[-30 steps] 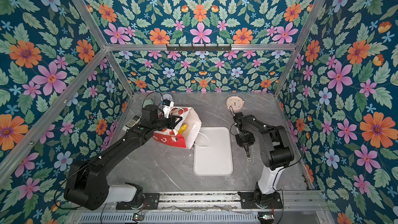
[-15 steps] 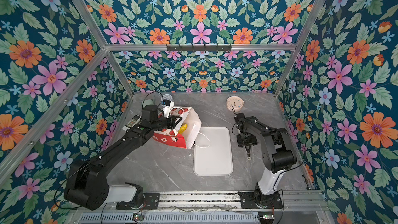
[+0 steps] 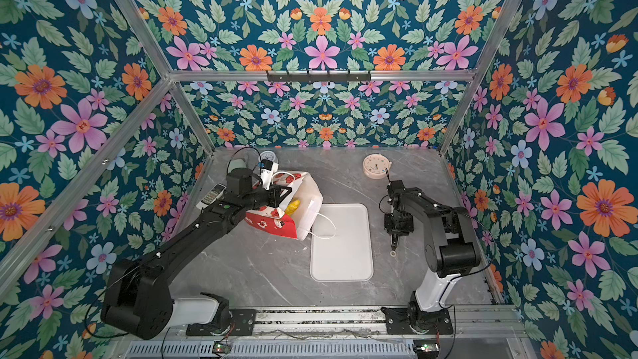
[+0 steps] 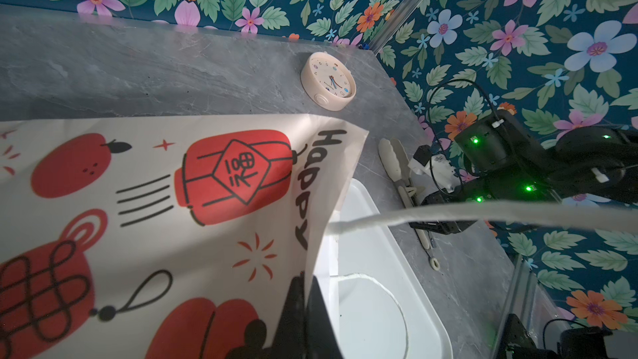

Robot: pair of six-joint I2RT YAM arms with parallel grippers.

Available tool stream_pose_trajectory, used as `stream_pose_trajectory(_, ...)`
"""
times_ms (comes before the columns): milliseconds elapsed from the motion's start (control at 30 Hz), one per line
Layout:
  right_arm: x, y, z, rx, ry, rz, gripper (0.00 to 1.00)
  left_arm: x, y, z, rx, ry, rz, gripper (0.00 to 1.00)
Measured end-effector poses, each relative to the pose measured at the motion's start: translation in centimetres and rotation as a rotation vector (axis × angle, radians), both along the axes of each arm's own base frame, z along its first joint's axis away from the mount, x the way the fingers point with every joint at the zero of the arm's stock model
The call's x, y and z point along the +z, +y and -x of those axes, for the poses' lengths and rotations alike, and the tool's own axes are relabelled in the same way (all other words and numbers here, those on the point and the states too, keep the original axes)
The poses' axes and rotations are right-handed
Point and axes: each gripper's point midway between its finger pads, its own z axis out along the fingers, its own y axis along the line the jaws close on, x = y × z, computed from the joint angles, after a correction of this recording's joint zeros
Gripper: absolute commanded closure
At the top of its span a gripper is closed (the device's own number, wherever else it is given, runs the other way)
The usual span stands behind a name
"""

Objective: Take the fake bread out of the paper bag
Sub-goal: 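Carry the tongs with the right gripper toward the bag opening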

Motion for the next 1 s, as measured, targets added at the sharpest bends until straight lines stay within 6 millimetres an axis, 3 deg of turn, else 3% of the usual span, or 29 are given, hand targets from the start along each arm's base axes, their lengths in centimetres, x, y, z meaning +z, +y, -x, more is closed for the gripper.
stream_pose_trajectory(133,-0.1,0.1,0.0,-0.022,0.007,-0.011,0.97,0.2,0.1,0.1,0.002,-0.004,0.001,1.0)
stream_pose_trajectory(333,1.2,0.9,-0.5,0.017,-0.041,-0.013,1.0,0.2,0.1,0.0,0.003,-0.001,-0.001,1.0)
stream_pose_trajectory(400,2.7,2.8,-0.7,0.087,-0.083,-0.041,1.0,0.3,0.1,0.0,0.004,0.002,-0.004,1.0)
stream_pose_trajectory(533,9.4,8.5,-0.9,0.285,-0.255,-0.135,1.0,0.5,0.2,-0.1,0.008,0.0,-0.013,1.0)
stream_pose_trajectory(600,11.8,11.6,0.4,0.392,-0.291,-0.197,1.0,0.5,0.3,-0.2,0.011,-0.003,-0.02,1.0)
stream_pose_trajectory(733,15.4,16.5,5.0,0.58,-0.291,-0.343,1.0,0.5,0.3,-0.5,0.014,-0.008,-0.029,1.0)
stream_pose_trajectory(900,15.8,20.1,10.7,0.727,-0.179,-0.494,1.0,0.2,0.2,-0.7,0.013,-0.002,-0.035,1.0)
stream_pose_trajectory(1000,15.2,21.0,12.5,0.753,-0.116,-0.557,1.0,0.1,0.0,-0.6,0.002,-0.005,-0.042,1.0)
